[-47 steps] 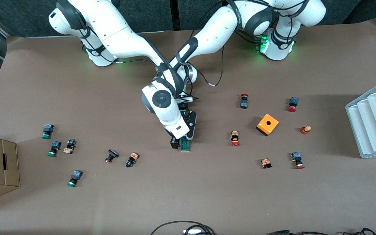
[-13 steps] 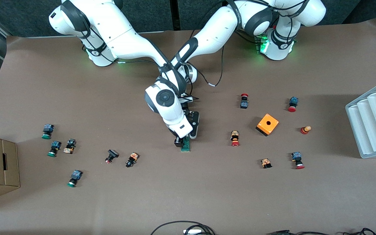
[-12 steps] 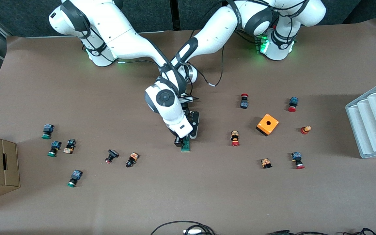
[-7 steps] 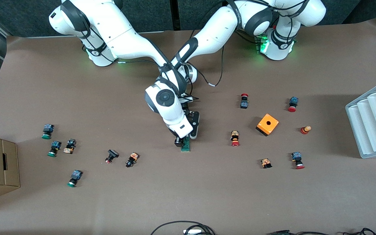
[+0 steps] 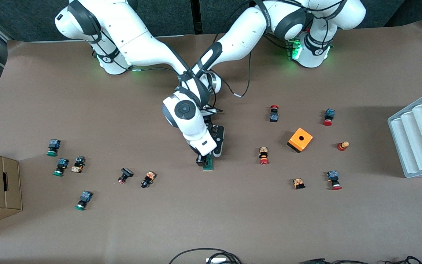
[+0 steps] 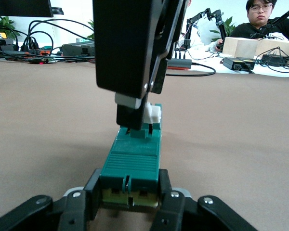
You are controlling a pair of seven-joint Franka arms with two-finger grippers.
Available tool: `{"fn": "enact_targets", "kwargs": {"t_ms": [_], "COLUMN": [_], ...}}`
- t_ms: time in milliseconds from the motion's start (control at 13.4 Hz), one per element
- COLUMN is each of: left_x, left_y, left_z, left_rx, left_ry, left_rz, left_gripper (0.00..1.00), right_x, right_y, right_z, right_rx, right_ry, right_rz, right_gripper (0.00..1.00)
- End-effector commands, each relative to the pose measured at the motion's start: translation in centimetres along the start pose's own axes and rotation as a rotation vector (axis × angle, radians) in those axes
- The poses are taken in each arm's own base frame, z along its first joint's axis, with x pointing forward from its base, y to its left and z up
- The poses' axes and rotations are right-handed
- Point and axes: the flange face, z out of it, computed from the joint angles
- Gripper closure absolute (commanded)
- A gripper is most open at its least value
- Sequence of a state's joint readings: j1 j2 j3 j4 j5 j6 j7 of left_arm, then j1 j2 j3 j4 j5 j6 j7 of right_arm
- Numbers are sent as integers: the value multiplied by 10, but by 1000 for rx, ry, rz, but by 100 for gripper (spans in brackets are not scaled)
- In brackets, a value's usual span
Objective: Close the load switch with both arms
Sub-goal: 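Press the white lever down with the right gripper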
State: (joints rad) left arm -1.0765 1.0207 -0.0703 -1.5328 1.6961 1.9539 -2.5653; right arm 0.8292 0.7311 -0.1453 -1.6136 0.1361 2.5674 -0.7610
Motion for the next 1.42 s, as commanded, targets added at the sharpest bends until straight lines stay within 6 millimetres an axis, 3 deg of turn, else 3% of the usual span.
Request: {"fn": "enact_targets", "kwargs": {"t_ms": [0, 1345], "left_x": [-8, -9], "left_y": [-1, -1], "left_z": [6, 5], "left_rx": [-2, -2], "left_ry": [-3, -5], "left_rz": [-5, -6], "left_gripper": [57, 57], "right_x": [-2, -1], "right_y": [15, 26], "right_z": [-1, -11], "right_rx": [-30, -44], "right_ry": [21, 37], "right_rz": [9, 20], "right_gripper": [27, 27]}}
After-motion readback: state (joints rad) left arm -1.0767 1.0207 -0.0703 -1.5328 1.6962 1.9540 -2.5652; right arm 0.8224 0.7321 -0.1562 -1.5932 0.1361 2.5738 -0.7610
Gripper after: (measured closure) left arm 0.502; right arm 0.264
